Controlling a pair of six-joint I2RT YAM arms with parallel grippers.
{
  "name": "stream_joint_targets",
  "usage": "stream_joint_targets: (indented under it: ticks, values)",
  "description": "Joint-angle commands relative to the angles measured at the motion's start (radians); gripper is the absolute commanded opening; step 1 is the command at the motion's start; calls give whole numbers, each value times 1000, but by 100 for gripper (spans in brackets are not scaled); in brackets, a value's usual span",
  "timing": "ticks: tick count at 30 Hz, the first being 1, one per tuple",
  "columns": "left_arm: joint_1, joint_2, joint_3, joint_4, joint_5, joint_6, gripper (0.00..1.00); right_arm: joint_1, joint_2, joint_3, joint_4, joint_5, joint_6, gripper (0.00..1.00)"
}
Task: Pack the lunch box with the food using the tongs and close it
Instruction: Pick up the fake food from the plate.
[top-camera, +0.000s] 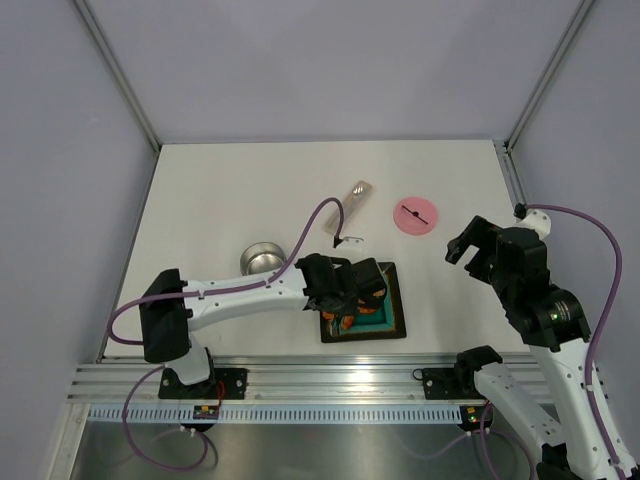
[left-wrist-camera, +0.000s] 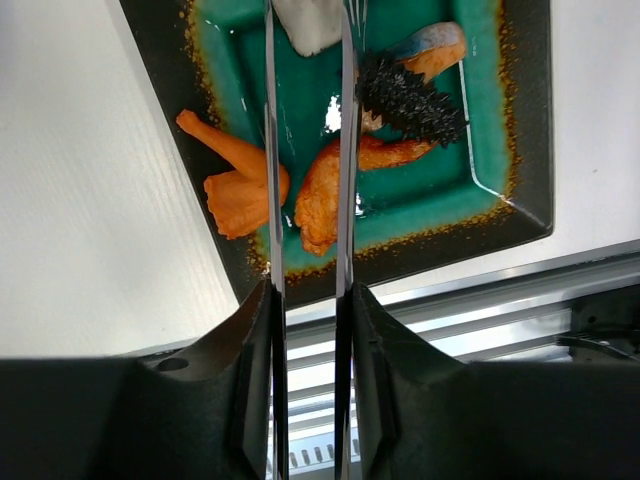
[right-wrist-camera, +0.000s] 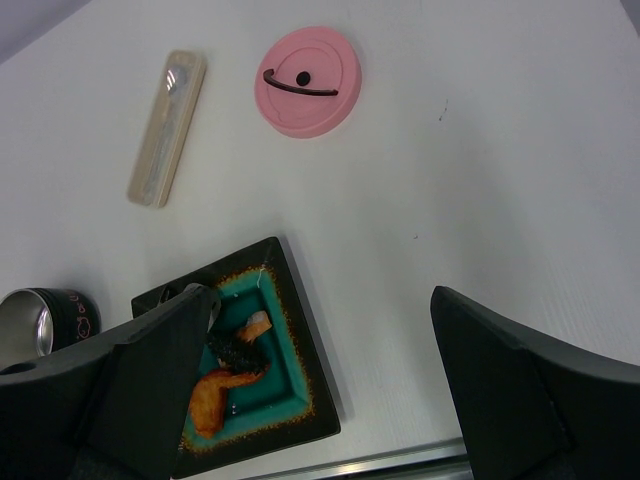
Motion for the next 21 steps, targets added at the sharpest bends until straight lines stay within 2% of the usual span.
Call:
stream_joint_targets:
  ticks: [1, 4, 5, 7, 12, 17, 21]
  values:
    - [-15, -22, 72, -12, -67, -6, 23, 0, -7, 5, -1, -8, -16, 100]
    - [-20, -43, 104, -31, -83, 7, 11, 0, -11, 5, -2, -10, -16, 99]
    - [-23, -52, 112, -35, -90, 14, 3, 0, -11, 7, -1, -10, -16, 99]
    - [-21, -83, 124, -48, -110, 36, 0, 0, -13, 7, -4, -11, -16, 99]
    - [-20, -173, 121, -81, -164, 61, 0, 0, -14, 21, -11, -7, -20, 99]
    - [11, -311, 109, -233, -241, 12, 0, 0, -7, 39, -14, 1, -22, 100]
    - [75, -449, 11, -270, -232, 3, 0, 0, -8, 47, -10, 3, -16, 100]
